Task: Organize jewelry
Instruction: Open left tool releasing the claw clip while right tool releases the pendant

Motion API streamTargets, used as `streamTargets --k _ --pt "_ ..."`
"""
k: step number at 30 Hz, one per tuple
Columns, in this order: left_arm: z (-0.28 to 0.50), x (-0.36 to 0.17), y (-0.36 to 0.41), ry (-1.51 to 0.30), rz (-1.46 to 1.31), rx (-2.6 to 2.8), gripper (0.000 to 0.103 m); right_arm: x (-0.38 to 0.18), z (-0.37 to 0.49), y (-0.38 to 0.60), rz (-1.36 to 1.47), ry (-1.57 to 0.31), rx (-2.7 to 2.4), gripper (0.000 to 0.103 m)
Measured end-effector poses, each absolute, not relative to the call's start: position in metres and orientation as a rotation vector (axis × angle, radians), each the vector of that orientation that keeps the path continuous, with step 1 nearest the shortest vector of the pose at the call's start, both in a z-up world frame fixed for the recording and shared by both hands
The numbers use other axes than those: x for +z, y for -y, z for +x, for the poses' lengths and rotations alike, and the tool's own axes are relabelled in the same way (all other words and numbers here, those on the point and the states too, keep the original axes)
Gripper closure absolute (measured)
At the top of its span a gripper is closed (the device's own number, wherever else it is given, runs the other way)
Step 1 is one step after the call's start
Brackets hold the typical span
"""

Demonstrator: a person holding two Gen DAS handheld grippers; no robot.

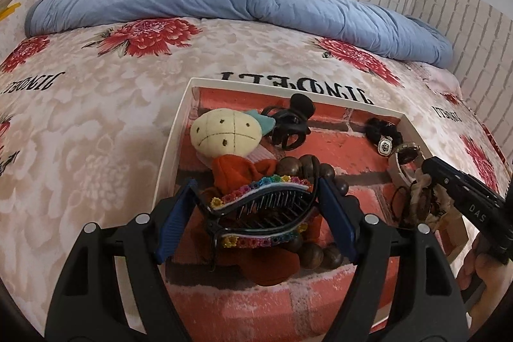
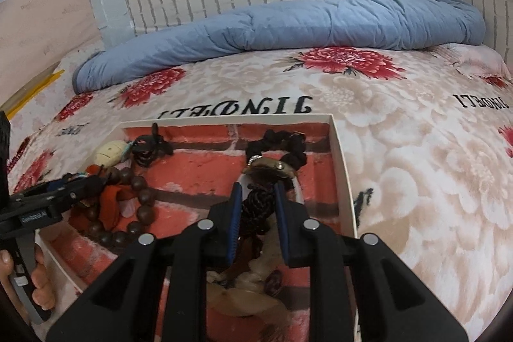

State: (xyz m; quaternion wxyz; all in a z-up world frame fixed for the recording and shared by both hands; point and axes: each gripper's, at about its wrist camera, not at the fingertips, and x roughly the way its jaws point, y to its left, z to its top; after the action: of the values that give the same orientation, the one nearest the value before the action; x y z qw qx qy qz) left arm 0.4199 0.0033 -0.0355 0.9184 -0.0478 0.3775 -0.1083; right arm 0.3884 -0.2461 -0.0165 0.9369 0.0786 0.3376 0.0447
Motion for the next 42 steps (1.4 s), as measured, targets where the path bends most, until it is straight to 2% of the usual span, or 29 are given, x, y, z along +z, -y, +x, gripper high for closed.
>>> streamTargets --k 10,11,13,18,22,26,29,34,41,42 --pt "0.418 -0.037 -0.003 -0.771 -0.097 -0.217 0.027 -0.021 0.387 0.247 0.166 -0.686 0.106 0.079" --pt "0.417 -0.036 -0.004 -0.768 -0.098 -0.215 0.027 -0.021 0.387 0.247 0.166 -0.684 0.105 0.076" --pt "0.415 -0.034 -0.006 -0.764 -0.109 -0.215 0.027 -0.019 0.384 0.247 0.169 -0.673 0.094 0.055" --pt "0.404 -0.031 -0.012 -0.768 -0.134 -0.210 0.021 -0.011 0.372 0.249 0.181 -0.656 0.088 0.050" --pt "0.384 -0.026 -0.016 -0.762 -0.140 -0.204 0.017 -0.002 0.355 0.251 0.168 -0.641 0.068 0.038" --pt "0.358 -0.021 -0.014 -0.740 -0.100 -0.166 0.015 0.007 0.331 0.249 0.142 -0.631 0.058 0.036" --pt "0.332 -0.017 -0.012 -0.713 -0.069 -0.143 0.013 0.009 0.304 0.245 0.110 -0.631 0.055 0.029" --pt "0.280 -0.010 -0.008 -0.652 -0.017 -0.101 0.005 0.009 0.257 0.244 0.085 -0.640 0.061 0.025" --pt "0.194 -0.001 -0.008 -0.565 0.008 -0.063 0.005 0.014 0.186 0.245 0.065 -0.619 0.044 0.024" --pt "0.185 -0.001 -0.008 -0.557 0.006 -0.058 0.005 0.014 0.175 0.244 0.066 -0.615 0.044 0.021"
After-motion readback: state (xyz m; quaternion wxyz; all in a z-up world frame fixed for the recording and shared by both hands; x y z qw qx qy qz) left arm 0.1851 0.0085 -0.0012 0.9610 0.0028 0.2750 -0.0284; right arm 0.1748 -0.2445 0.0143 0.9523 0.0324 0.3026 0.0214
